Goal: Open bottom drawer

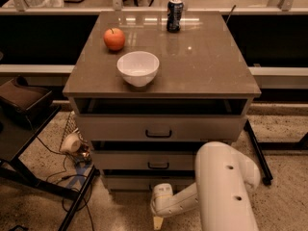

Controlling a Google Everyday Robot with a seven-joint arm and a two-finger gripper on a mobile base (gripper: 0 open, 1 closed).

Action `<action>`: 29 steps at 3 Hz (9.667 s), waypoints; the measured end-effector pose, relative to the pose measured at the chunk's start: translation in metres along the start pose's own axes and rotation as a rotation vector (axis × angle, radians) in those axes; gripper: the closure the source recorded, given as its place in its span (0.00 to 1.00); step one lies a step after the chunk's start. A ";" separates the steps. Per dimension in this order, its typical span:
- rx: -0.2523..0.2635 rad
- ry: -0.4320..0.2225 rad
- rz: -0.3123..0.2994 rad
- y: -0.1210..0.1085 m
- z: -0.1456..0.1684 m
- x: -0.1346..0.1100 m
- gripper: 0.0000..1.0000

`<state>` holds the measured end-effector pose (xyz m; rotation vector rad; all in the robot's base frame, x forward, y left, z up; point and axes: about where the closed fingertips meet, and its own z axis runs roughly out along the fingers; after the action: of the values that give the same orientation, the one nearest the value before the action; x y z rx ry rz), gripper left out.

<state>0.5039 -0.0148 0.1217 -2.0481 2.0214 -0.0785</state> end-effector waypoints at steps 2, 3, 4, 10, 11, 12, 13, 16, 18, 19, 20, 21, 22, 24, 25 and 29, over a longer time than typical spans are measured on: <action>-0.015 0.047 -0.055 -0.003 0.026 -0.003 0.41; -0.017 0.047 -0.056 -0.002 0.027 -0.003 0.64; -0.017 0.047 -0.056 -0.002 0.026 -0.004 0.88; -0.059 0.110 0.125 0.110 -0.065 0.038 1.00; -0.015 0.108 0.200 0.140 -0.116 0.056 1.00; 0.046 0.096 0.198 0.126 -0.150 0.073 1.00; 0.118 0.068 0.147 0.080 -0.163 0.079 1.00; 0.211 0.085 0.032 -0.028 -0.142 0.069 1.00; 0.159 0.087 0.089 -0.026 -0.076 0.077 1.00; 0.170 0.079 0.126 -0.040 -0.061 0.082 1.00; 0.168 0.080 0.122 -0.038 -0.061 0.081 1.00; 0.143 0.105 0.103 -0.029 -0.059 0.083 1.00; 0.073 0.139 0.084 0.000 -0.056 0.096 1.00; -0.068 0.162 0.148 0.069 -0.055 0.139 1.00; -0.136 0.163 0.198 0.103 -0.058 0.160 1.00; -0.219 0.153 0.252 0.150 -0.059 0.178 0.22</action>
Offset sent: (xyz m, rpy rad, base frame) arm 0.0080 0.0050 -0.0211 -0.0518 0.0063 0.0377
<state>0.3497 -0.1993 0.1193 -1.9398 2.4644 0.0366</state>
